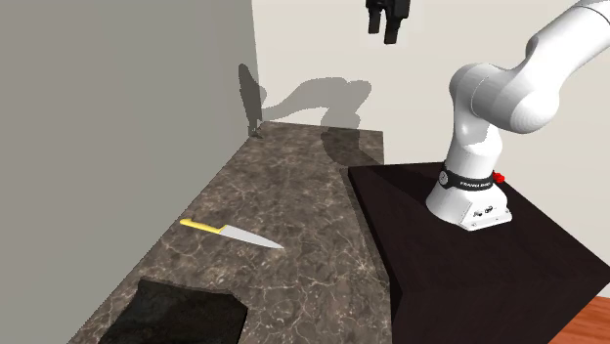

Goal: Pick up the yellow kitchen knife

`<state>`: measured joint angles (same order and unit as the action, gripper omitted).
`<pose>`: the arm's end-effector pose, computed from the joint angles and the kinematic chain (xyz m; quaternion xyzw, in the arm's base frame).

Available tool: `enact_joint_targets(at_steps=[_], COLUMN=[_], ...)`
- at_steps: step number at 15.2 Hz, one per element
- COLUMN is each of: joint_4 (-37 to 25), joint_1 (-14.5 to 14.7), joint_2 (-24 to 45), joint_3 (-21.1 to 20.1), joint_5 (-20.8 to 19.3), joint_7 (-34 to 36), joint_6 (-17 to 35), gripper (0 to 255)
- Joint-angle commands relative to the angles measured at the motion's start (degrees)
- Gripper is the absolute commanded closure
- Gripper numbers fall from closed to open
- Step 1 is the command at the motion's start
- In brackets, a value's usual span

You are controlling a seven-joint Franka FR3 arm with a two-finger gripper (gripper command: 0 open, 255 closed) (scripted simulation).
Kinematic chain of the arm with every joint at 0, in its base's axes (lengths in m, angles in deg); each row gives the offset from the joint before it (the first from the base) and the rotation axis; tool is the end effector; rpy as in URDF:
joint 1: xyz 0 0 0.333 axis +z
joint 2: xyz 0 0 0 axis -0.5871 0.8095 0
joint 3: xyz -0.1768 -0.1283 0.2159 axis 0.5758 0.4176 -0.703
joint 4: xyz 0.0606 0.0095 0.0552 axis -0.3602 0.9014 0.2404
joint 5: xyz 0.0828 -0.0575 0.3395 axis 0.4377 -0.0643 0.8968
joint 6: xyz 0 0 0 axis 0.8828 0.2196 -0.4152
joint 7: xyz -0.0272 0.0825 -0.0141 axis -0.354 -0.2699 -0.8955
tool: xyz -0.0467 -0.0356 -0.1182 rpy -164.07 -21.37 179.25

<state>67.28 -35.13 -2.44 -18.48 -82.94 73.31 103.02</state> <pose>0.2474 -0.0181 0.5740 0.9988 0.0192 -0.0222 0.0402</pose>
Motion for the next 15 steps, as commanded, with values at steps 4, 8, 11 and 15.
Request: enact_joint_targets(at_steps=[4,8,11,15], joint_4=[2.96,5.8,7.05,7.51], joint_1=[0.14,0.35,0.54,0.82], joint_2=[2.94,8.03,12.68,19.85], joint_3=[0.46,1.06,1.49,2.01], joint_5=[0.16,0.38,0.59,0.99], joint_7=[0.31,0.62,0.77,0.82], joint_6=[6.3,14.76,21.07,29.25], gripper=[0,0,0,0])
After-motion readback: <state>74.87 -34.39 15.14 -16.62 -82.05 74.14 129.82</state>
